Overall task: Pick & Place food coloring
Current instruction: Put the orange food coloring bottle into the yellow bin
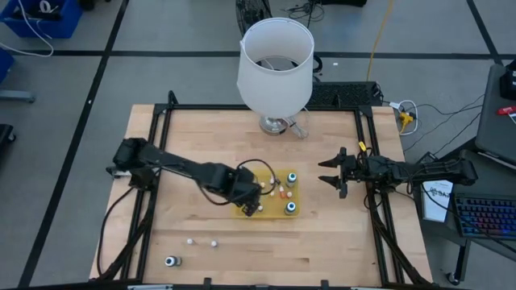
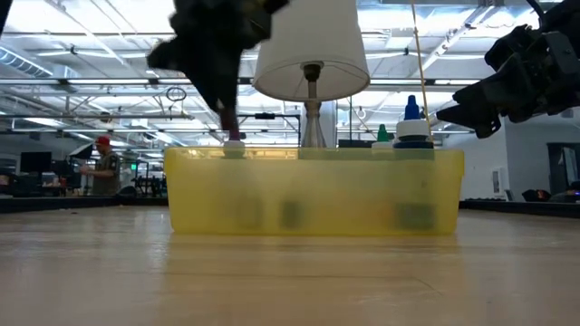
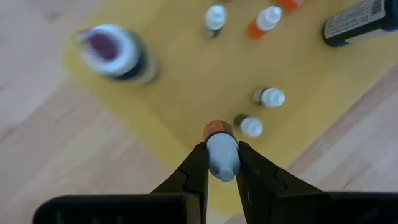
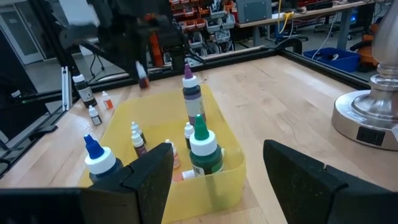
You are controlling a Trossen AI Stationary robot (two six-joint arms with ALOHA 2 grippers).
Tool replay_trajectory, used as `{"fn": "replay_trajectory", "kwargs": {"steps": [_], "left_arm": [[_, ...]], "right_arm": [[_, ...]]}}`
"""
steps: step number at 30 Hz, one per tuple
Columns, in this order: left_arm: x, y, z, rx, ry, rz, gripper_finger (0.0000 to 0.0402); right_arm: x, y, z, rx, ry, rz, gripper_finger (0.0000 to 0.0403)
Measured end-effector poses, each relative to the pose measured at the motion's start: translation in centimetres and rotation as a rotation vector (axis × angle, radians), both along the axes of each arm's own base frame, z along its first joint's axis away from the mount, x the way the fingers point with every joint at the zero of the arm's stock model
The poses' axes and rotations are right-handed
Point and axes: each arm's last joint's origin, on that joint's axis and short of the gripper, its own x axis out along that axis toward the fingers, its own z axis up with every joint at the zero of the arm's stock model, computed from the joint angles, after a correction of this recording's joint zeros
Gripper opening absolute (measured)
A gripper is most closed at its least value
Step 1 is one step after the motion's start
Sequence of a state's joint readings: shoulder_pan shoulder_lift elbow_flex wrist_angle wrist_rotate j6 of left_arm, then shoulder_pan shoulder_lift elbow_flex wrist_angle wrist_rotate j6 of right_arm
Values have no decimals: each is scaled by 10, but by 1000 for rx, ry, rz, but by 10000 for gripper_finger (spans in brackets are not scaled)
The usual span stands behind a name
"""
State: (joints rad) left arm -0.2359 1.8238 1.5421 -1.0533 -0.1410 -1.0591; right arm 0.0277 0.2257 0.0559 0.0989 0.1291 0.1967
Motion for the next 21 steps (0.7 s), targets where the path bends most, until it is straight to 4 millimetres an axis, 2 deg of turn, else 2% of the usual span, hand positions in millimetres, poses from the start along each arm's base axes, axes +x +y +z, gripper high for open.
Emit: {"fn": "replay_trajectory", "kwargs": {"steps": [5,12,16,21], "left_arm": [[23,8,-30,-28,14,-42,60],[37,13,-69,-27,102,-40,60],[46,15,-83,-48,97,-57,60],[51,16,-90,-44,77,-60,61]], "right_arm": [[0,0,0,0,2,0,238],[0,0,0,0,2,0,238],[0,0,0,0,3,0,238],[0,0,0,0,2,0,238]]}}
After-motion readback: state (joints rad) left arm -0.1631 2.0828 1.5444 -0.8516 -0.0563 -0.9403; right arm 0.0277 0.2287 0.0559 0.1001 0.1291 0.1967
